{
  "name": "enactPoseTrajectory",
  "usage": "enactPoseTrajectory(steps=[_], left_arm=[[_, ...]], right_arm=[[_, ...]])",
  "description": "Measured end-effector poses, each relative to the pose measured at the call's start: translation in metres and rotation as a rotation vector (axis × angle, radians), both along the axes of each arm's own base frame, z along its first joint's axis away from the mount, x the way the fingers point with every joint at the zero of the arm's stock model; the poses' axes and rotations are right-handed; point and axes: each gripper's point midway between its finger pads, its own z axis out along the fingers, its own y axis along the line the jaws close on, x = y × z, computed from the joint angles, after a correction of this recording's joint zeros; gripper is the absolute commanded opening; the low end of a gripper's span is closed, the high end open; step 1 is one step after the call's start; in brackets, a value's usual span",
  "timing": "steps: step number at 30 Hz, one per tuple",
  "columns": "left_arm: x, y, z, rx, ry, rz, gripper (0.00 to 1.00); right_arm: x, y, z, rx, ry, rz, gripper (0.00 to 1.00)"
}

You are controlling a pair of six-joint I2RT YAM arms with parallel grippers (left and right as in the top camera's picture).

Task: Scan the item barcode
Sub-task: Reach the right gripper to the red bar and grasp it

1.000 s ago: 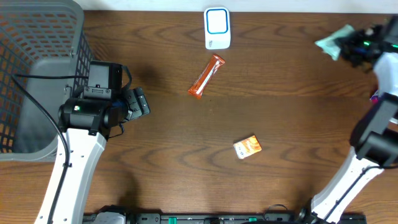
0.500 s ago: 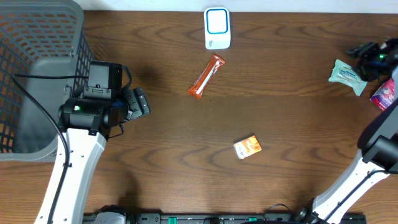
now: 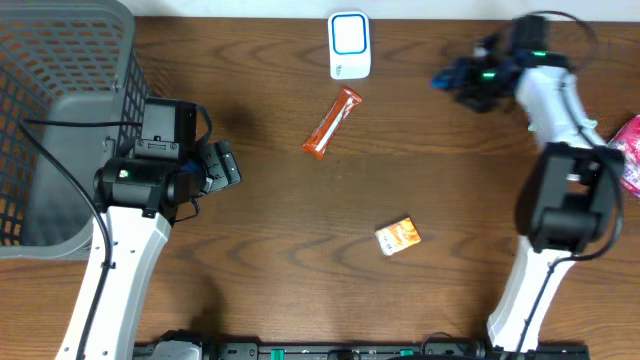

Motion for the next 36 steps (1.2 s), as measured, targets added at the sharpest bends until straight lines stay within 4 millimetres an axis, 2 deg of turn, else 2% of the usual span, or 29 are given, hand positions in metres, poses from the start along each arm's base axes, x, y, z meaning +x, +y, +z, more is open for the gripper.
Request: enactPoseTrajectory(steps=[1,3,5,6,8,9,12,15,21,24,29,32,36], left_arm=[[0.0,0.0,0.0,0.0,0.0,0.0,0.89],[0.0,0.0,0.0,0.0,0.0,0.0,0.88],[0.0,0.0,0.0,0.0,0.0,0.0,0.89],[0.0,0.0,0.0,0.0,0.0,0.0,0.89],[0.0,0.0,0.0,0.0,0.0,0.0,0.89],[0.0,0.0,0.0,0.0,0.0,0.0,0.89],[0.0,0.0,0.0,0.0,0.0,0.0,0.89],[0.0,0.0,0.0,0.0,0.0,0.0,0.89],[0.0,0.0,0.0,0.0,0.0,0.0,0.89],[0.0,0.0,0.0,0.0,0.0,0.0,0.89],[0.0,0.0,0.0,0.0,0.0,0.0,0.89],[0.0,0.0,0.0,0.0,0.0,0.0,0.89],[0.0,0.0,0.0,0.0,0.0,0.0,0.89]], right_arm=[[-0.001,0.026,0.001,0.002,-0.011,0.05,0.62],[-0.004,0.068,0.003,0.007,-0.037,0.132,0.64],[-0.008,0.12,0.006,-0.004,-0.08,0.218,0.64],[-0.01,0.138,0.007,-0.014,-0.092,0.236,0.61],[-0.016,0.168,0.006,-0.04,-0.1,0.245,0.53],[-0.018,0.183,0.006,-0.056,-0.107,0.239,0.52],[-0.02,0.218,0.009,-0.092,-0.151,0.219,0.61],[-0.021,0.247,0.013,-0.137,-0.218,0.204,0.61],[-0.033,0.276,0.014,-0.314,-0.304,0.103,0.49],[-0.038,0.283,0.017,-0.394,-0.353,0.052,0.49],[-0.034,0.28,0.02,-0.466,-0.405,-0.018,0.65],[-0.032,0.272,-0.002,-0.522,-0.389,-0.039,0.66],[-0.036,0.261,-0.044,-0.603,-0.324,-0.025,0.64]])
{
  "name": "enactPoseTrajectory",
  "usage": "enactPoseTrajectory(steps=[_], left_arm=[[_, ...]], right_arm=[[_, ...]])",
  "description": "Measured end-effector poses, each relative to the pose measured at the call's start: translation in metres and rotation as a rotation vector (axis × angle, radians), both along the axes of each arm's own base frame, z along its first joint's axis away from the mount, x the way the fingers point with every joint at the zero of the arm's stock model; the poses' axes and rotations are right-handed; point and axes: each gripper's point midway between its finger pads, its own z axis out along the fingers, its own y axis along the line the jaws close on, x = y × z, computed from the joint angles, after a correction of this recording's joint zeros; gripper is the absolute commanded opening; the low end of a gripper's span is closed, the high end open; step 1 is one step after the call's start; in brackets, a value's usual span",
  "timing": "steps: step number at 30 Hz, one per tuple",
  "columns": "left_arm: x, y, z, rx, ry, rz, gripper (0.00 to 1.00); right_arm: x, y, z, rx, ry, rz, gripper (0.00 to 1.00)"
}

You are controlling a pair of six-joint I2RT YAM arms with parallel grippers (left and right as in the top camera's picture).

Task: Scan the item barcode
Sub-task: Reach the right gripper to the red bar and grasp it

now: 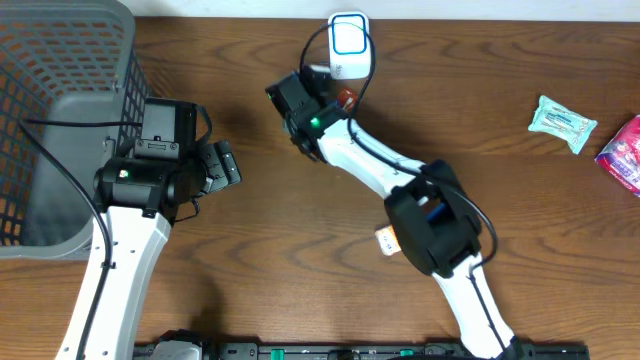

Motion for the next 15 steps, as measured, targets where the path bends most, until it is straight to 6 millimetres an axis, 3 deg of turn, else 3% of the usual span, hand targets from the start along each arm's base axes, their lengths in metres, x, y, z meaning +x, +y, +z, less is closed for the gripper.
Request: enactPoseTrajectory(steps=[2,8,11,15], left_arm=[[0.0,0.0,0.0,0.0,0.0,0.0,0.89],[0.0,0.0,0.0,0.0,0.0,0.0,0.89],[0.0,0.0,0.0,0.0,0.0,0.0,0.89],[0.0,0.0,0.0,0.0,0.0,0.0,0.89]], right_arm=[[-0.005,-0.006,-0.014,-0.034,0.029,-0.005,0.61],[-0.017,-0.023,-0.022,-0.113,0.087,-0.02,0.46],[-0.023,-0.036,-0.026,-0.161,0.121,-0.034,0.43],[-0.029,-0.06,-0.026,-0.236,0.161,-0.067,0.47]])
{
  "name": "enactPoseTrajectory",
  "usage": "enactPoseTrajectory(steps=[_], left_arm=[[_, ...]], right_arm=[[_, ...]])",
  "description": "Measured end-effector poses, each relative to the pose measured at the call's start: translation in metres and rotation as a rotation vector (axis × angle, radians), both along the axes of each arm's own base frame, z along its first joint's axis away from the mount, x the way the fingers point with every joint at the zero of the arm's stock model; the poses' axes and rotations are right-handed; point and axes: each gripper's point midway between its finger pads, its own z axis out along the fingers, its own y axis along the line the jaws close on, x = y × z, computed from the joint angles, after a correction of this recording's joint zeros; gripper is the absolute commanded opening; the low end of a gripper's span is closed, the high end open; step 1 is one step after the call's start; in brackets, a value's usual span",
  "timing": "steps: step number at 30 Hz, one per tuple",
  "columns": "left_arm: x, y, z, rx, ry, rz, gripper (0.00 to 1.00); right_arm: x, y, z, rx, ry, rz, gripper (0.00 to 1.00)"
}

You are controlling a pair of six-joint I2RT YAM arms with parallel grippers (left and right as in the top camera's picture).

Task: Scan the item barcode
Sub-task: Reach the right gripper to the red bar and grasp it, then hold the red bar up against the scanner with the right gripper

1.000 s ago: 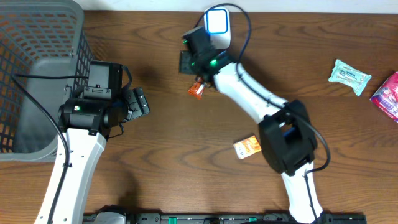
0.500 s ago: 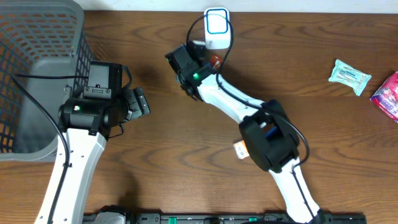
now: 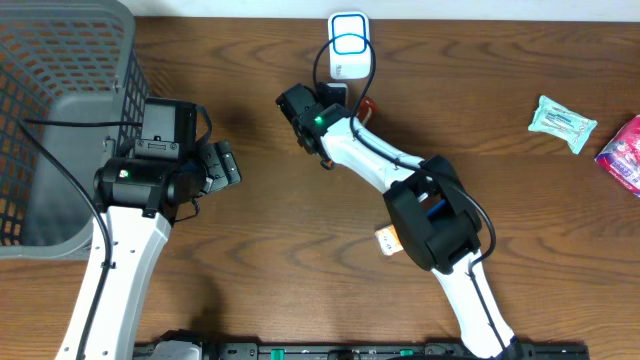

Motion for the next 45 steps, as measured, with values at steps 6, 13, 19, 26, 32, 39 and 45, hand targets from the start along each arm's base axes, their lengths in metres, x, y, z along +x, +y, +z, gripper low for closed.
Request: enactPoseTrajectory(steps=[6,13,19,26,32,39,45], left_arm=[[0.0,0.0,0.0,0.0,0.0,0.0,0.89],[0.0,0.0,0.0,0.0,0.0,0.0,0.89],[0.0,0.0,0.0,0.0,0.0,0.0,0.89],[0.0,0.0,0.0,0.0,0.0,0.0,0.89],[0.0,0.0,0.0,0.0,0.0,0.0,0.89],[0.0,0.0,0.0,0.0,0.0,0.0,0.89],[0.0,0.0,0.0,0.0,0.0,0.0,0.89]], right_arm=[[-0.008,-0.014,0.003,-0.046,0.038,-0.011,0.56],[-0.017,-0.009,0.009,-0.008,0.079,0.004,0.54],[-0.027,-0.008,0.002,0.037,0.121,-0.028,0.54],[-0.032,-0.012,-0.003,0.05,0.124,-0.082,0.16],[-0.035,-0.012,-0.001,0.076,0.149,-0.088,0.01],[-0.031,0.008,0.022,0.319,0.225,-0.002,0.01],[-0.022,0.026,0.077,0.642,0.277,0.252,0.01]])
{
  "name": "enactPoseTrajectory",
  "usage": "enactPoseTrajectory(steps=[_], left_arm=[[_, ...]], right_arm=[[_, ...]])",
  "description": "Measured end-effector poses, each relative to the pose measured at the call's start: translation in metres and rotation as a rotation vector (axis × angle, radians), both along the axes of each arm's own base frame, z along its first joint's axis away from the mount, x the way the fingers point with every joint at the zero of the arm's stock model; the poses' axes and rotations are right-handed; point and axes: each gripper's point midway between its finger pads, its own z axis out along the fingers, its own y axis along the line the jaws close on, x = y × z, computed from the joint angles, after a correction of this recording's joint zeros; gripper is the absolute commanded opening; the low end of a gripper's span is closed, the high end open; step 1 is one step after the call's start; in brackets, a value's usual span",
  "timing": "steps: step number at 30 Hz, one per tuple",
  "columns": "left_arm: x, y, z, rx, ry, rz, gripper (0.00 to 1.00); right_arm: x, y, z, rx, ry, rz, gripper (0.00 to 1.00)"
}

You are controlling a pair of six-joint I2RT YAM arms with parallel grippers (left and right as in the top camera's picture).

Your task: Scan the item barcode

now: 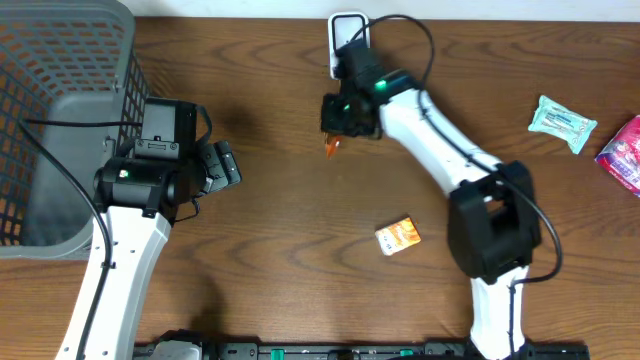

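An orange-red snack bar (331,148) pokes out below my right gripper (340,118), which is shut on it just in front of the scanner. Only the bar's lower tip shows; the rest is hidden by the gripper. The white scanner with a blue face (345,22) stands at the table's back edge, partly covered by the right arm and its cable. My left gripper (227,163) hovers at the left beside the basket, open and holding nothing.
A grey mesh basket (60,60) fills the left end. A small orange packet (398,236) lies mid-table near the right arm. At the far right lie a mint-green packet (562,122) and a pink packet (626,150).
My right gripper was low over the snack bar lying on the table, left of the scanner. Now it is shut on the bar and sits further right, below the scanner. The left arm has not moved.
First my right gripper was at the back right and the snack bar lay free below the scanner. Then the arm had swung across to the bar, uncovering a mint-green packet at the right. It stayed over the bar, and now grips it in front of the scanner.
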Motion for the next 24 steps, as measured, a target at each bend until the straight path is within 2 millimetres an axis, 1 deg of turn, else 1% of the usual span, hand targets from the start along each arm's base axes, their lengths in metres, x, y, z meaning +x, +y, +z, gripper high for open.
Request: enactPoseTrajectory(steps=[3,4,6,8,10,11,13,14,15,17,19,21,22,23,24], left_arm=[[0.0,0.0,0.0,0.0,0.0,0.0,0.89],[0.0,0.0,0.0,0.0,0.0,0.0,0.89],[0.0,0.0,0.0,0.0,0.0,0.0,0.89],[0.0,0.0,0.0,0.0,0.0,0.0,0.89],[0.0,0.0,0.0,0.0,-0.001,0.0,0.89],[0.0,0.0,0.0,0.0,0.0,0.0,0.89],[0.0,0.0,0.0,0.0,0.0,0.0,0.89],[0.0,0.0,0.0,0.0,0.0,0.0,0.89],[0.0,0.0,0.0,0.0,0.0,0.0,0.89],[0.0,0.0,0.0,0.0,0.0,0.0,0.89],[0.0,0.0,0.0,0.0,0.0,0.0,0.89],[0.0,0.0,0.0,0.0,0.0,0.0,0.89],[0.0,0.0,0.0,0.0,0.0,0.0,0.89],[0.0,0.0,0.0,0.0,0.0,0.0,0.89],[0.0,0.0,0.0,0.0,0.0,0.0,0.89]], right_arm=[[-0.004,0.006,0.016,0.179,0.02,0.138,0.01],[-0.006,0.009,0.022,0.258,0.015,0.2,0.01],[-0.011,0.014,0.031,0.358,0.0,0.281,0.01],[-0.017,0.017,0.034,0.43,-0.009,0.338,0.01],[-0.025,0.017,0.03,0.491,0.005,0.372,0.01],[-0.03,0.016,0.023,0.511,0.02,0.375,0.01],[-0.036,0.008,0.006,0.541,0.047,0.356,0.01],[-0.038,0.003,-0.002,0.547,0.062,0.337,0.03],[-0.039,-0.004,-0.012,0.551,0.078,0.308,0.09],[-0.04,-0.023,-0.032,0.536,0.129,0.219,0.24],[-0.038,-0.041,-0.045,0.515,0.166,0.14,0.39],[-0.028,-0.062,-0.049,0.505,0.177,0.063,0.56],[-0.024,-0.069,-0.049,0.505,0.171,0.044,0.63],[-0.019,-0.078,-0.049,0.504,0.168,0.018,0.66],[-0.016,-0.085,-0.049,0.504,0.165,0.0,0.67]])
